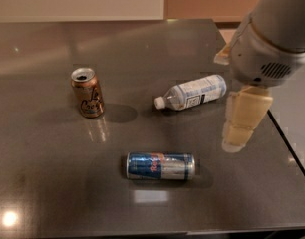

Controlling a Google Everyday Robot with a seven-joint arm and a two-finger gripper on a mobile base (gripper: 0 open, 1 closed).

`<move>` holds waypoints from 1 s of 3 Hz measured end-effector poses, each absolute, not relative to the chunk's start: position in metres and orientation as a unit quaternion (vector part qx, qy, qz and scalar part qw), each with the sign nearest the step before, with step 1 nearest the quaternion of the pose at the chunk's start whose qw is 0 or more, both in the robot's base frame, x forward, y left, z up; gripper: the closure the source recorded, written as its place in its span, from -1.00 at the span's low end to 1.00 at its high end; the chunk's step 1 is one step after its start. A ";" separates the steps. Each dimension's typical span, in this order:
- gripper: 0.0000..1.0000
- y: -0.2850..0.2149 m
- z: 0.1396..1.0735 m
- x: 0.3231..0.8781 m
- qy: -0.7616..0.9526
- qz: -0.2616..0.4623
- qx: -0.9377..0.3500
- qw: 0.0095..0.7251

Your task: Place redbull can upright

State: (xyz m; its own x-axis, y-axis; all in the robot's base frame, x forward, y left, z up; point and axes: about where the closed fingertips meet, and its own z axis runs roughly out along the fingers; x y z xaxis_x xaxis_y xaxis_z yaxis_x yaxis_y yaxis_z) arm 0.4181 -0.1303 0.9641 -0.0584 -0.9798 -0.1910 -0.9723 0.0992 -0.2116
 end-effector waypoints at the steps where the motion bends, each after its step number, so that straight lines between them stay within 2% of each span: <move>1: -1.00 -0.086 0.942 0.400 0.720 -0.006 -0.684 0.119; 3: -1.00 -0.027 0.892 0.384 0.715 -0.014 -0.693 0.087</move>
Offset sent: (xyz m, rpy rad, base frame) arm -0.0364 0.1151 -0.0973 -0.1214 0.1355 0.0354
